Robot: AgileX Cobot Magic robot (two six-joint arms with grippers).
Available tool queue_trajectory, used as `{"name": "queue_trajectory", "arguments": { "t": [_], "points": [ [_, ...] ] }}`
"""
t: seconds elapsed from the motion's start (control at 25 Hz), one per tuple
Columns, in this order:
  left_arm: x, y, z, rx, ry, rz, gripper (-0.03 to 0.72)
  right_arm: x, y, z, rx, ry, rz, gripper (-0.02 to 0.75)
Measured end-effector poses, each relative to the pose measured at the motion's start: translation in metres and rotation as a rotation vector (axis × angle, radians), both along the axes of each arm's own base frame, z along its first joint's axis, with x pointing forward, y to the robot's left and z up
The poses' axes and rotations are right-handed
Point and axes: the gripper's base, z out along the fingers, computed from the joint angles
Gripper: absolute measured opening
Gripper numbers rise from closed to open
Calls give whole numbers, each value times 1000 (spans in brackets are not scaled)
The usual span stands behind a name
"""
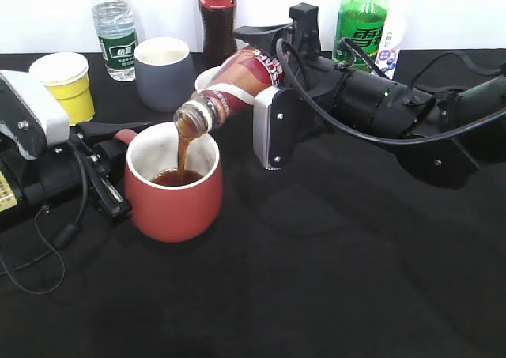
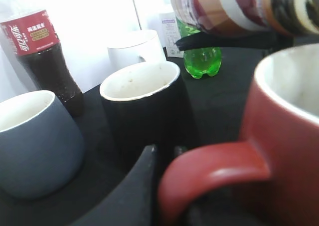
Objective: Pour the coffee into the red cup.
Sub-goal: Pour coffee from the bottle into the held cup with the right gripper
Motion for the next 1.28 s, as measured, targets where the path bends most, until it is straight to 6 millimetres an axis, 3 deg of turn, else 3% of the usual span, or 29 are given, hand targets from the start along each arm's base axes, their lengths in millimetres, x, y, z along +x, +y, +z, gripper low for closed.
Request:
{"name": "queue_trajectory", "arguments": {
  "t": [1.28],
  "points": [
    [0, 0, 0, 6, 2, -4, 67, 0, 0, 1, -20, -46, -6, 534]
  ]
}}
